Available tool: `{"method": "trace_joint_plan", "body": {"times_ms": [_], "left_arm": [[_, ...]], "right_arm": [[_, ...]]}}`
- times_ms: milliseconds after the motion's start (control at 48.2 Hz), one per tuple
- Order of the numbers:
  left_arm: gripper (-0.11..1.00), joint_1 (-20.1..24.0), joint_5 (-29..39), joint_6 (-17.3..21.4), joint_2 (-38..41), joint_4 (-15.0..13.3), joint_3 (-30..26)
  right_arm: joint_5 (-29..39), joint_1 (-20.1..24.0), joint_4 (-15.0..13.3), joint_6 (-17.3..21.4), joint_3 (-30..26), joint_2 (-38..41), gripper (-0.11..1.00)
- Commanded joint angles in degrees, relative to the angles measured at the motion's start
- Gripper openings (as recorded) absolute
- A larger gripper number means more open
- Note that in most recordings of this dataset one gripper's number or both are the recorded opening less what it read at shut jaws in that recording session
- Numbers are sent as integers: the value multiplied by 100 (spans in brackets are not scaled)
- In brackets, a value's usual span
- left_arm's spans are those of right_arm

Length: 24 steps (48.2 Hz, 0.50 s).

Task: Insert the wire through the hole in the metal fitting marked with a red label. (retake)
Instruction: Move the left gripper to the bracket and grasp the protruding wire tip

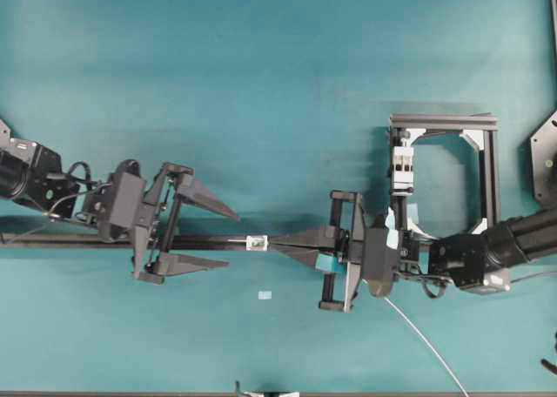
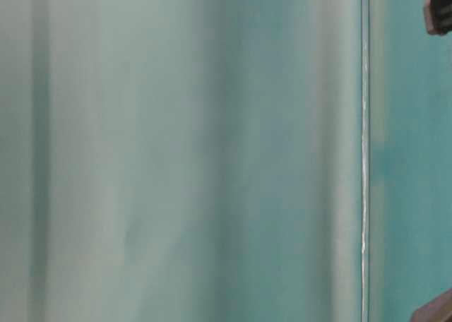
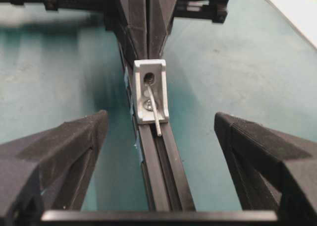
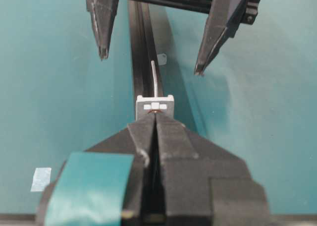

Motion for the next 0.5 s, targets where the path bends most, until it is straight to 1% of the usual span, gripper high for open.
{"method": "trace_joint_plan", "body": {"times_ms": [0,83,145,477], "left_arm": [[58,-26,185,-114,-88,18,-176],[51,-26,334,-308,-79,18,-281],[47,-18,378,-378,-79,18,-316],[45,-18,378,-396,-79,18,-316]], "right_arm": [[18,-35,0,-9,-26,-79,2],[18,-35,0,-9,-26,-70,2],[18,-35,0,-9,-26,-79,2],[114,-35,0,-9,-26,-70,2]]}}
